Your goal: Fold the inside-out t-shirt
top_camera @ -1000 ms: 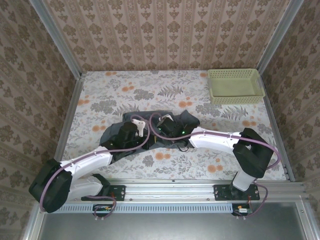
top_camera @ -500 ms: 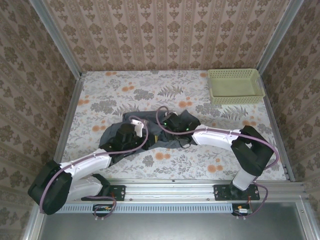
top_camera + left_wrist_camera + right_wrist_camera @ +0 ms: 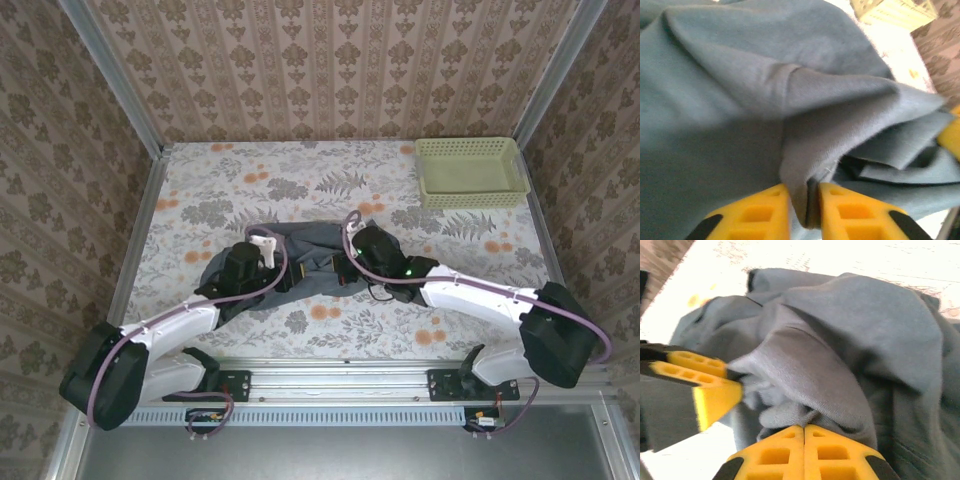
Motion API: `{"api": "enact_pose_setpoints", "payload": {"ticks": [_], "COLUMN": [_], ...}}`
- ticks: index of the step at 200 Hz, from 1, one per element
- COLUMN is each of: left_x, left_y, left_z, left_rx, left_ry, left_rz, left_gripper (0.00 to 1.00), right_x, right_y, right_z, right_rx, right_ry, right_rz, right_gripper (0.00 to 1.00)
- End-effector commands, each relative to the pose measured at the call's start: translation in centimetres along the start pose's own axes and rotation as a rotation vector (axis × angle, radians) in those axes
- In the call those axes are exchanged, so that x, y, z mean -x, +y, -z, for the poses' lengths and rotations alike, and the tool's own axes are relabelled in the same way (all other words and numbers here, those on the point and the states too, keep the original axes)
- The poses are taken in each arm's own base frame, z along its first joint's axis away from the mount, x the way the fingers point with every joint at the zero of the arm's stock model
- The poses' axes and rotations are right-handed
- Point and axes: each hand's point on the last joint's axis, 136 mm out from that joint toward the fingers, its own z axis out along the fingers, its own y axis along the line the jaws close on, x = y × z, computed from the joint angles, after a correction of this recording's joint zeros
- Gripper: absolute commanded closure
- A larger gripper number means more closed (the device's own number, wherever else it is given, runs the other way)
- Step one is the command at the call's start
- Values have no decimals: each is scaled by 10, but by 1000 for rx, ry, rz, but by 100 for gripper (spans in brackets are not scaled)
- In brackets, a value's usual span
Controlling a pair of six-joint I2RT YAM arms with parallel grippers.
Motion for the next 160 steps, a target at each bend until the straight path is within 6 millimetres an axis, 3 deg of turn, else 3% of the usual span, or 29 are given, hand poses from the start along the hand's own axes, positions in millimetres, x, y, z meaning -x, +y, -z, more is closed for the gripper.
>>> {"api": "enact_pose_setpoints", "payload": {"ticks": [1, 45, 70, 115, 160], "left_x": [-5, -6, -4, -4, -8], "left_y": [13, -4, -8, -6, -5], "left_z": [1, 20, 21, 5, -8], "left_rx": [94, 158, 150, 162, 164], "left_ry": [36, 20, 25, 63, 102], "left_rz": [-17, -140, -135, -130, -138], "left_gripper": [71, 48, 52, 62, 64], "right_x": [4, -6, -10, -18, -20], "right_y": [22, 29, 34, 39, 39], "right_z": [4, -3, -5, -7, -8], "right_rx": [145, 204, 212, 202, 188], "right_ry": [-56, -62, -64, -53, -45], "right_rz": [-33, -31, -3, 28, 29], "right_gripper": [100, 100, 100, 100, 100]}}
